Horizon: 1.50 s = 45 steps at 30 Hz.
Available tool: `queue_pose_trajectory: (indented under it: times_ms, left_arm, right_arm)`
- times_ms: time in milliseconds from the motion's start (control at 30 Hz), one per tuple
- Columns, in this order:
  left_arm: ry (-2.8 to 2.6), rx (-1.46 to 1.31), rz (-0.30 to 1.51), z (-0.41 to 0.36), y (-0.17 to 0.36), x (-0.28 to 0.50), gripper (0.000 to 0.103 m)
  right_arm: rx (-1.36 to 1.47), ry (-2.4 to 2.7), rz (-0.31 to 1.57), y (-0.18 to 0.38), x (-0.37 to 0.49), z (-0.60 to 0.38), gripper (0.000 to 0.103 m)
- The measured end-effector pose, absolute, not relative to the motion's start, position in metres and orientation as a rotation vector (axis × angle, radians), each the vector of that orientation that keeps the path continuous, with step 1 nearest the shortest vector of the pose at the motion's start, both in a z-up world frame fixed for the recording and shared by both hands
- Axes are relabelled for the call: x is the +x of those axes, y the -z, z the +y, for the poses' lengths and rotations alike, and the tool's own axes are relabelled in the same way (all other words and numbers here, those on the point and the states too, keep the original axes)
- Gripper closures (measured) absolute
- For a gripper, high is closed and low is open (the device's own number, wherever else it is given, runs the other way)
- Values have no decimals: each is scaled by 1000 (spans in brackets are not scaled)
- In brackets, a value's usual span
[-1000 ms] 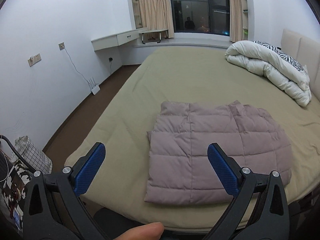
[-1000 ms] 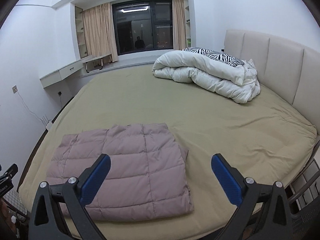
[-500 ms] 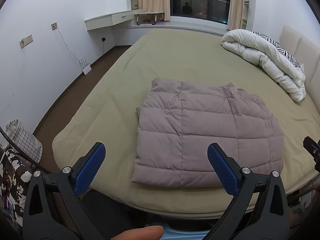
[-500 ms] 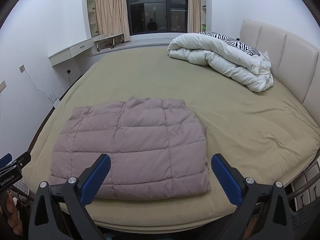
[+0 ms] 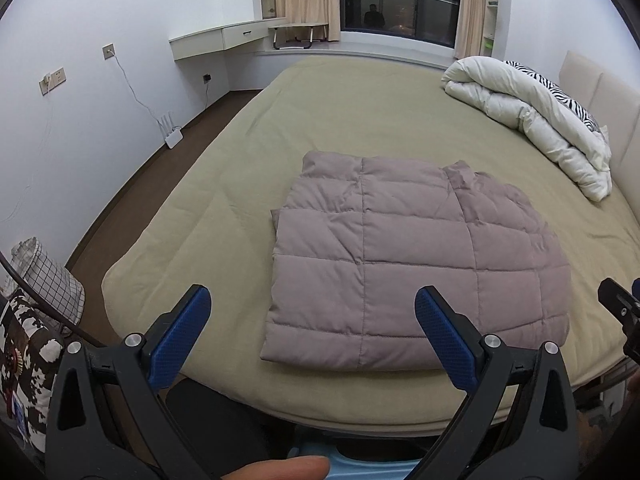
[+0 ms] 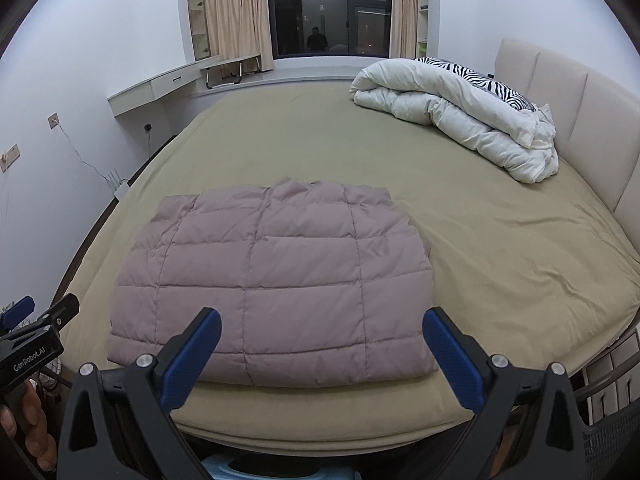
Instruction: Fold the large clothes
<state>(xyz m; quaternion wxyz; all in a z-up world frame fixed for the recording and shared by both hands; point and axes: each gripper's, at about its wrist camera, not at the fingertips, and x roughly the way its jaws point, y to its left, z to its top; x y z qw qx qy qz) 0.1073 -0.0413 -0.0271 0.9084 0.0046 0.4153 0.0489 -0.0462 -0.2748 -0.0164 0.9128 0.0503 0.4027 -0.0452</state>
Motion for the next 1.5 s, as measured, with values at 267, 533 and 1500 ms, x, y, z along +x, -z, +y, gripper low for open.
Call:
queue_pose_trajectory:
  times_ms: [267,533,1500]
  left_arm:
    - [-103,9,862,-41,30,111,0]
    - [-117,21,866,-48,36,114,0]
    - [-112,45,885,-62,51,126,0]
  right_arm:
    - [82,82,867,28,-46,-264,0]
    - [77,84,885,33,-45,-260,0]
    - [92,79,898,36,-45,-263,0]
